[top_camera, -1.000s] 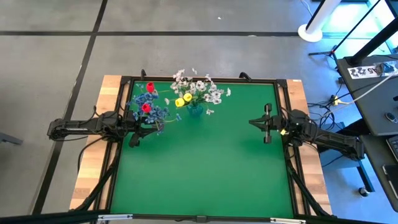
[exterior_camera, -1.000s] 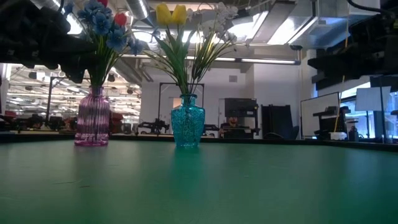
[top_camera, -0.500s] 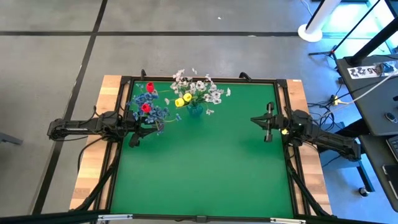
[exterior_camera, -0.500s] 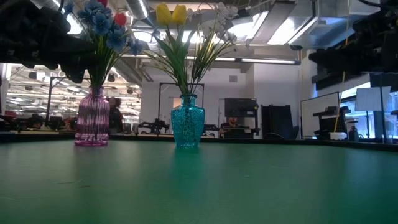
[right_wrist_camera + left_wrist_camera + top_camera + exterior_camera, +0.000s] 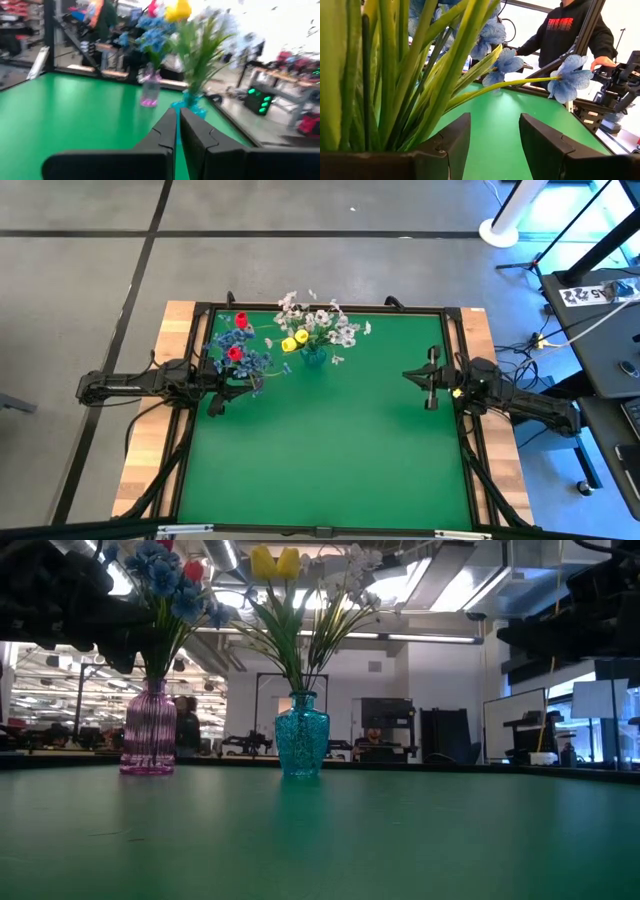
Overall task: Sort flowers into vase by color
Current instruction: Return to Home Position
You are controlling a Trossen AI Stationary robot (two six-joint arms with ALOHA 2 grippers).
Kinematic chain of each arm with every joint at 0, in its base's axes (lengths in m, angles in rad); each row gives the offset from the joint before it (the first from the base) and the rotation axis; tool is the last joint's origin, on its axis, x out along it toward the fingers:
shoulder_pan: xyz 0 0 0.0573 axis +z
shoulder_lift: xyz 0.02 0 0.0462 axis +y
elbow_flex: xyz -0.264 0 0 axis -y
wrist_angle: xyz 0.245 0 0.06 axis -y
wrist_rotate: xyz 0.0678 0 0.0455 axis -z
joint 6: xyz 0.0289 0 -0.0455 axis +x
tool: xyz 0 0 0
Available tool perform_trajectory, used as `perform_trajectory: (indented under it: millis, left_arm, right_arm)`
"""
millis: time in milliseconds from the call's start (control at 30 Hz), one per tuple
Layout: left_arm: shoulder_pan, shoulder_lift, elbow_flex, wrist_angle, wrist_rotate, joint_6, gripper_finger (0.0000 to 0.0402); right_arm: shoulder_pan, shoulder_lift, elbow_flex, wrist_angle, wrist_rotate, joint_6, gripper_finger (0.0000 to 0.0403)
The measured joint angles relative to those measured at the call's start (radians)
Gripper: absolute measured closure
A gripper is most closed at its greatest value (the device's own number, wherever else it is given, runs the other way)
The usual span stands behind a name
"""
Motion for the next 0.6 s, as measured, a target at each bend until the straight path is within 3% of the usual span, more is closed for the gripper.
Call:
perform_trajectory:
  millis: [233,600]
  left_arm:
    - [0.0,0.0,0.0,0.0,0.0,0.0,0.0237]
    - [0.0,0.0,0.0,0.0,0.0,0.0,0.0237]
  right_arm:
    - [0.211,0.0,0.0,-0.019,0.072,0.0,0.0379]
    - [0.527,0.0,-0.001,-0.019,0.075,0.0,0.0379]
